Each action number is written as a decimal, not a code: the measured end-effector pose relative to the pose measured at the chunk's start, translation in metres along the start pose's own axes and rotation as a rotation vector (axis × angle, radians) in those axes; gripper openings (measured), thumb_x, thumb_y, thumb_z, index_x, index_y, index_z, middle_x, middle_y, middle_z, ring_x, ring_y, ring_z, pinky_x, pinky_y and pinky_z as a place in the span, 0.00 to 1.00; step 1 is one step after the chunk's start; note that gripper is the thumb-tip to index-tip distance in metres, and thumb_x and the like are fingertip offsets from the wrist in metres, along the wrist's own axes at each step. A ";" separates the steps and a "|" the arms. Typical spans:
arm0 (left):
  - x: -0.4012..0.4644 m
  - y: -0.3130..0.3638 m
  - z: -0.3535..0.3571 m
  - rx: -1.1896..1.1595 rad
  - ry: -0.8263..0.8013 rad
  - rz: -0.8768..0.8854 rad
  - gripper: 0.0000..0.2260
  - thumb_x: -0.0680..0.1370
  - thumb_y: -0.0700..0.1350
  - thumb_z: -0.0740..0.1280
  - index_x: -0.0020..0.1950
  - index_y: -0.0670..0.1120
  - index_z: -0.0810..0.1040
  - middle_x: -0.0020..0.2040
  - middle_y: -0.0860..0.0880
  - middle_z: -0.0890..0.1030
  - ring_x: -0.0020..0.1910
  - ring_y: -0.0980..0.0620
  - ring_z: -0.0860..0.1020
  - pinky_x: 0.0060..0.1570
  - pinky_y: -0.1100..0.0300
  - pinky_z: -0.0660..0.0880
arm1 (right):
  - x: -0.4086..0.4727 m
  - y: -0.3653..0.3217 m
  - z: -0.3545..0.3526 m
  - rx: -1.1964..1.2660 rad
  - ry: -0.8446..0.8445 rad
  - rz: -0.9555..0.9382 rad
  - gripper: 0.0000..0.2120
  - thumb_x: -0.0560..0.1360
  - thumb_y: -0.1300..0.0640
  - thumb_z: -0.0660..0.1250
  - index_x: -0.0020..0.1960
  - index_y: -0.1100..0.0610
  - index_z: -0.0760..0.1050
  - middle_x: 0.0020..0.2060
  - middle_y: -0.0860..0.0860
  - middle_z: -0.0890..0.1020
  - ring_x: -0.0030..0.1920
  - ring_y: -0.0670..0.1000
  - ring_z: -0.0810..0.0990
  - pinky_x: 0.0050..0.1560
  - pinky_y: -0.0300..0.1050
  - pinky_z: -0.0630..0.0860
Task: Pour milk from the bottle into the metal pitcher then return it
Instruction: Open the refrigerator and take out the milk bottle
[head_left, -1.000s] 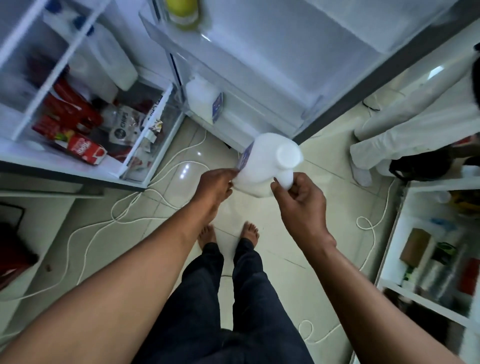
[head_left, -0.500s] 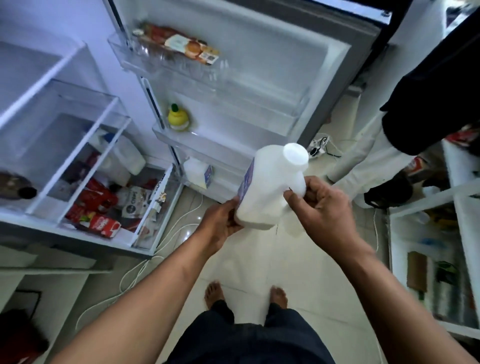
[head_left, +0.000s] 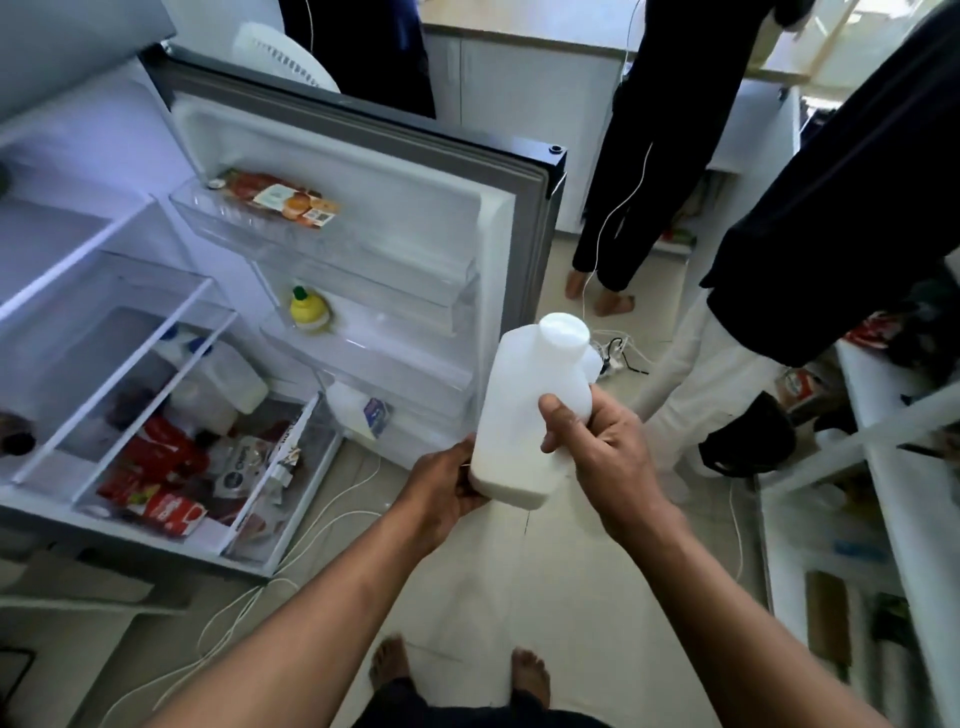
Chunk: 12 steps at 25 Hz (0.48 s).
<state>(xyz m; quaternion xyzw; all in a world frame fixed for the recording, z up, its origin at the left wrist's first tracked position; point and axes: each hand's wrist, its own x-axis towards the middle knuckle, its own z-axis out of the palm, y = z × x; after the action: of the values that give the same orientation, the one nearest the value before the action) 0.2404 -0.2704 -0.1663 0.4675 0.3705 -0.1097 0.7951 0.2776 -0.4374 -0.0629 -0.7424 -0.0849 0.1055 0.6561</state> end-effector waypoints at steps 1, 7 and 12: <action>-0.001 -0.002 0.011 0.007 -0.001 0.010 0.12 0.82 0.49 0.67 0.58 0.43 0.84 0.57 0.40 0.87 0.56 0.40 0.83 0.60 0.44 0.81 | 0.002 -0.002 -0.009 0.035 -0.005 -0.004 0.18 0.74 0.46 0.70 0.37 0.61 0.74 0.29 0.50 0.77 0.34 0.49 0.74 0.39 0.47 0.69; -0.021 0.020 0.068 0.514 0.176 0.304 0.14 0.82 0.51 0.65 0.52 0.43 0.86 0.53 0.40 0.87 0.52 0.43 0.85 0.57 0.47 0.83 | 0.013 -0.022 -0.053 0.095 0.002 -0.102 0.18 0.75 0.50 0.69 0.36 0.62 0.71 0.29 0.52 0.73 0.31 0.47 0.72 0.34 0.38 0.69; -0.053 0.127 0.122 0.883 0.509 1.354 0.10 0.80 0.39 0.65 0.55 0.43 0.87 0.51 0.46 0.88 0.50 0.48 0.84 0.49 0.69 0.75 | 0.023 -0.038 -0.084 0.095 0.039 -0.156 0.20 0.75 0.49 0.69 0.37 0.65 0.71 0.30 0.54 0.72 0.31 0.46 0.71 0.34 0.40 0.70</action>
<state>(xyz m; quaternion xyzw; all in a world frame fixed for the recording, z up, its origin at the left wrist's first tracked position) 0.3284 -0.3122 -0.0105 0.8665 0.1013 0.3642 0.3259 0.3231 -0.5070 -0.0163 -0.7033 -0.1246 0.0437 0.6985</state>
